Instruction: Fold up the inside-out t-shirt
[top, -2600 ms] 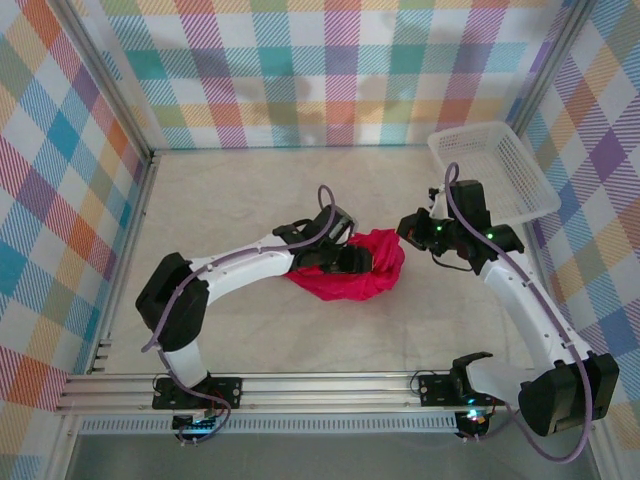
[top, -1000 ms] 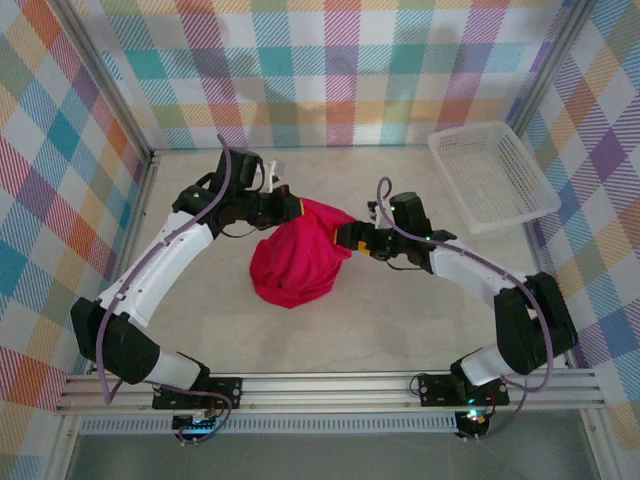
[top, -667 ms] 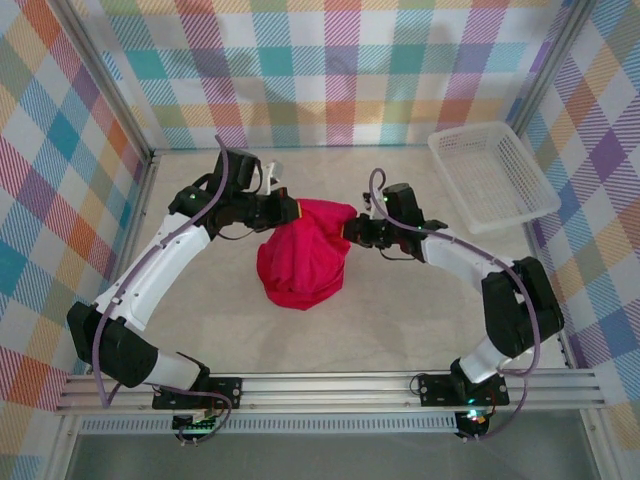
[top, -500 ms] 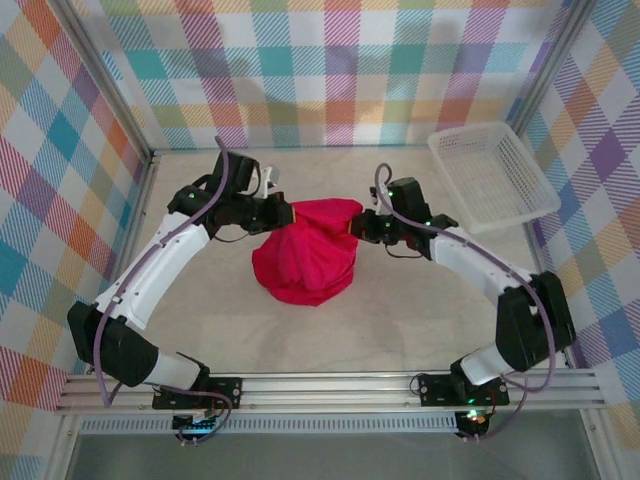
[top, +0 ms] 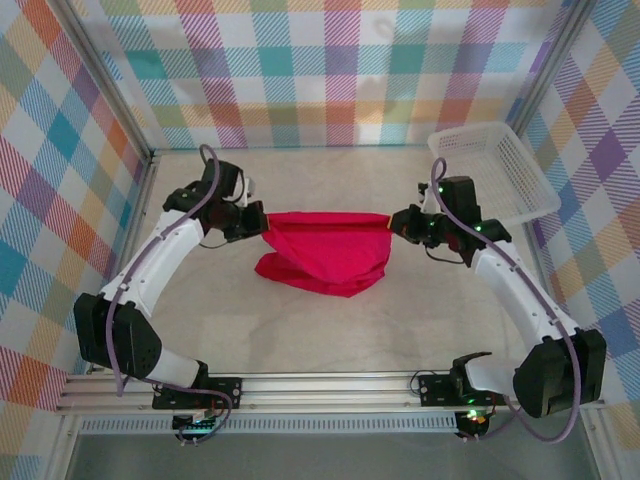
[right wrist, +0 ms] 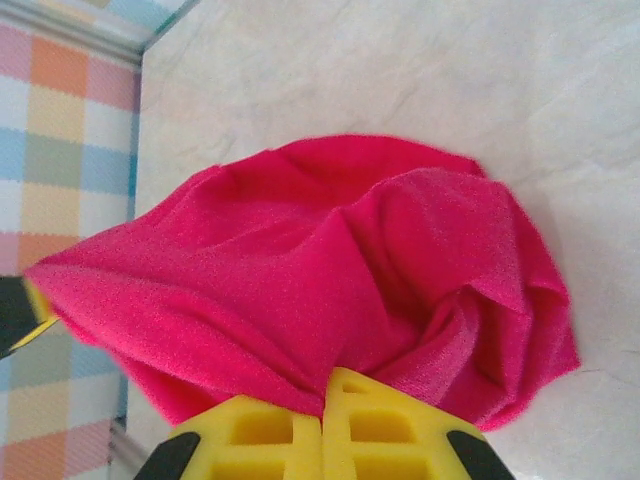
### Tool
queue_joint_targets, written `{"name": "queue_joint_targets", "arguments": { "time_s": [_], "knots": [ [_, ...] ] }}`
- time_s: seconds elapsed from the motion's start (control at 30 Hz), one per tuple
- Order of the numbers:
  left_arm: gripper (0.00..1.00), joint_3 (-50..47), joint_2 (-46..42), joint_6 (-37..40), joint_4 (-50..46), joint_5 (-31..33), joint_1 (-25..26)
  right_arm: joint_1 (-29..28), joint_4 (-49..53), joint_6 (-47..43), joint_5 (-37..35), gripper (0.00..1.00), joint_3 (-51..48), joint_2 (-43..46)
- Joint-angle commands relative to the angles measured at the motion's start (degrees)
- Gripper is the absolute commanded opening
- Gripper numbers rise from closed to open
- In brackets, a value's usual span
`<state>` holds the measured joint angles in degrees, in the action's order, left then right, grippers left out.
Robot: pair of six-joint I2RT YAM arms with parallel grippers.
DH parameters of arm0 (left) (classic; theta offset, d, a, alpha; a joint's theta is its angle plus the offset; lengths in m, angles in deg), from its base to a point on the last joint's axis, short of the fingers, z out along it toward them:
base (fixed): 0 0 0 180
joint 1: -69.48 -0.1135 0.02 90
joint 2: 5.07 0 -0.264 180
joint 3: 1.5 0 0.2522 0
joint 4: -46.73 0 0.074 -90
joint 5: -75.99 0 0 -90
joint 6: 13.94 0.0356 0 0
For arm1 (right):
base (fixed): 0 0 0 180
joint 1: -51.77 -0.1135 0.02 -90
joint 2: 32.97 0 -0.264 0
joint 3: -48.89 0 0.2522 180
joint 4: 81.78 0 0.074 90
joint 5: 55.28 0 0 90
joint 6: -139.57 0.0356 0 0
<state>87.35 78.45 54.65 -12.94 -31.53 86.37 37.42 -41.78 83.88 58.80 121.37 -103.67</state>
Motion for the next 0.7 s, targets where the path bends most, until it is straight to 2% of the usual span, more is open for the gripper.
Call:
{"name": "queue_joint_targets", "arguments": {
  "time_s": [0.0,0.03,0.07,0.1,0.13,0.17,0.23,0.3,0.47,0.57,0.67],
  "knots": [
    [0.00,-3.7,0.7,-2.6,5.9,-1.4,4.3,1.0,-7.3,2.2,11.2,0.00,-3.5,-2.3],
    [0.04,-3.4,1.4,-1.6,6.1,-0.6,6.6,0.5,-6.1,1.3,12.8,0.00,-3.0,-3.6],
    [0.06,-2.8,2.2,-0.7,5.5,1.1,8.8,0.0,-3.1,0.0,11.5,0.03,-1.9,-4.8],
    [0.06,-2.0,3.2,0.3,4.5,2.7,10.6,-0.7,1.0,-1.1,7.7,0.25,-0.8,-5.9],
    [0.06,-1.2,4.3,0.8,3.7,3.6,11.6,-0.9,4.7,-1.7,3.2,0.43,0.0,-6.6],
    [0.03,-0.8,5.1,0.8,3.3,3.5,11.8,-0.9,7.1,-1.6,-1.3,0.56,0.5,-6.9],
    [0.00,-0.3,6.3,0.3,3.2,2.2,11.9,-1.2,11.3,-1.2,-6.6,0.72,0.6,-6.6],
    [0.00,-0.1,6.4,-0.4,3.5,1.6,11.9,-2.4,12.9,-0.3,-8.8,0.78,-0.1,-5.4],
    [0.00,0.7,6.0,-1.4,3.2,1.9,11.9,-8.9,15.0,4.5,-12.0,0.79,-2.5,-2.9],
    [0.00,0.6,5.8,-2.2,3.5,0.6,12.0,-12.2,11.5,8.9,-11.9,0.80,-4.5,-3.1],
    [0.00,-0.8,4.9,-3.7,4.4,0.6,12.2,-12.7,5.6,13.0,-11.5,0.78,-5.5,-6.6]
  ]
}}
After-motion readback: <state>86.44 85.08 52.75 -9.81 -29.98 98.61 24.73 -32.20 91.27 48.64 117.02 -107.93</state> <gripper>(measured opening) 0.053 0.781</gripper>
